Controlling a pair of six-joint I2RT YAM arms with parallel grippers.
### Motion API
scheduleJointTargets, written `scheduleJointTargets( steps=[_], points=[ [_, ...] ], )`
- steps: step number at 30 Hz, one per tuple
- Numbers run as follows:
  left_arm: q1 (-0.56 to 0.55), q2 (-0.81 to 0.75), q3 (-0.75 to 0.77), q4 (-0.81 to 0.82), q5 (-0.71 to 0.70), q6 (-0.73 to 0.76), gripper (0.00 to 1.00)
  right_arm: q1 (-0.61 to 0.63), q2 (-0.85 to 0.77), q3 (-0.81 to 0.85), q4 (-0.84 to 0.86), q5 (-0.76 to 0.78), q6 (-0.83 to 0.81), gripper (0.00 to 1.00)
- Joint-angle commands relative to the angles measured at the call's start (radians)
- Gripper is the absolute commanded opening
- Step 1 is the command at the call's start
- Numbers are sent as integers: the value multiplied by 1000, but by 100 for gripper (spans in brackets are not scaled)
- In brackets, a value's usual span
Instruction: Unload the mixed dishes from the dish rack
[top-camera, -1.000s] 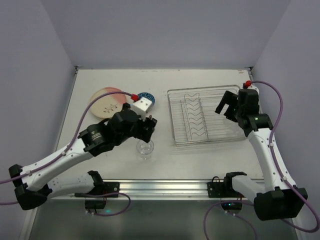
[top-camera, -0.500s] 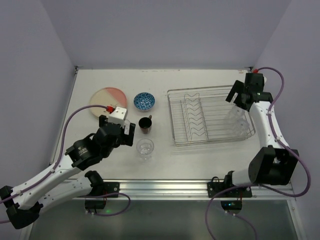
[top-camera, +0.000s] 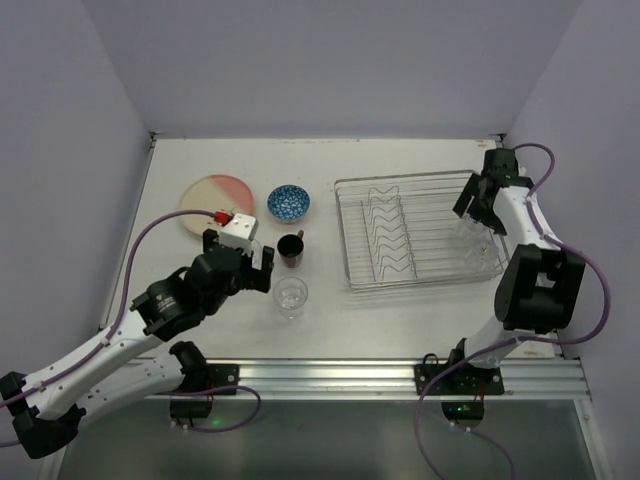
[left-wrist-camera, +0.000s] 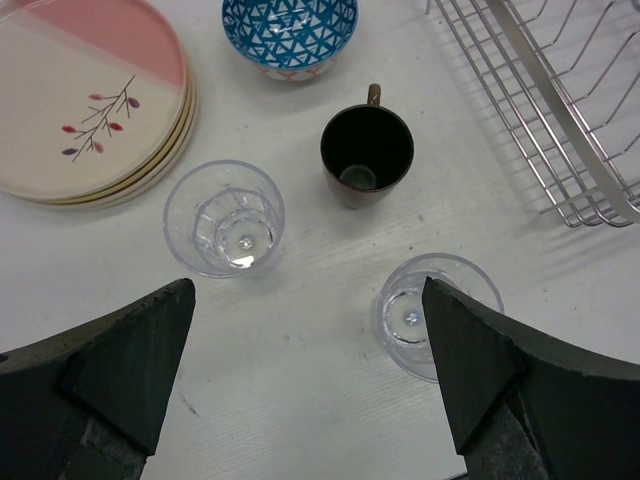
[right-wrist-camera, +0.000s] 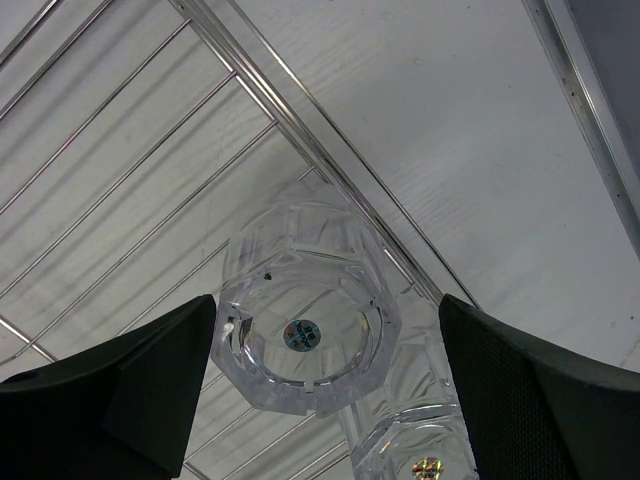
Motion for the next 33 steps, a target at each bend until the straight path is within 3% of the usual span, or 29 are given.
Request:
scheduleJointTargets(
  steps=[1, 14, 24, 33],
  points=[
    [1, -11, -9, 64, 33, 12, 100, -1, 12, 5, 25, 20, 33, 93],
    [1, -16, -17, 75, 51, 23, 100, 3, 67, -18, 66, -3, 58, 82],
    [1, -5, -17, 73, 42, 23, 100, 23, 48, 17, 65, -31, 65, 44],
    [1, -5, -9, 69, 10, 18, 100, 39, -83, 57, 72, -158, 76, 40]
  ],
)
